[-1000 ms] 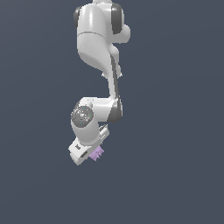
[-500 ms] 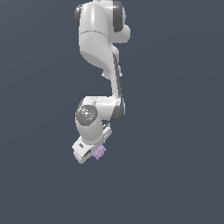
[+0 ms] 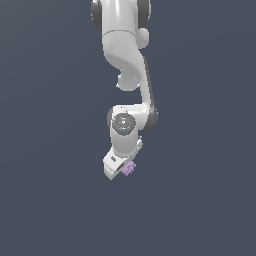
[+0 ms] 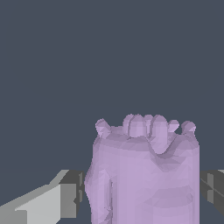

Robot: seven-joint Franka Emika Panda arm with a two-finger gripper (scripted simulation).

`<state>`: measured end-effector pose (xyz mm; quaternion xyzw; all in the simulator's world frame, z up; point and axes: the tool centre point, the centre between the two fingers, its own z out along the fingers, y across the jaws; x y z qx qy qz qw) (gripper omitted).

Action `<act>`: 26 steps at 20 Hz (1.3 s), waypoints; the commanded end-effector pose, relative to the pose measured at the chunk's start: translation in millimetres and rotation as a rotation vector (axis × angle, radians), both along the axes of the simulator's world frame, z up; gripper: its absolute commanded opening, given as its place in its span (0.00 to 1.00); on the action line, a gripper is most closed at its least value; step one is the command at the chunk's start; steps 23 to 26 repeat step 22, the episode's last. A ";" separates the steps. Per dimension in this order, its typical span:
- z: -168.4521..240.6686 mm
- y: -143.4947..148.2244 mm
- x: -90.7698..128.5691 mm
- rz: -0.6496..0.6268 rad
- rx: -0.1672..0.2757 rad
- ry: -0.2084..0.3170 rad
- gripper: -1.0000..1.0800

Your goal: Pick up the object and move it to a goal position.

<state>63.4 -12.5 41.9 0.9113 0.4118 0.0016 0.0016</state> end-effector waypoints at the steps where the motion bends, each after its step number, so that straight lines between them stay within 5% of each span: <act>1: -0.9 27.9 -11.5 0.002 0.001 0.002 0.00; 14: -1.8 149.9 -58.2 0.003 0.001 0.004 0.00; 26: -2.1 173.4 -64.7 0.003 0.002 0.004 0.00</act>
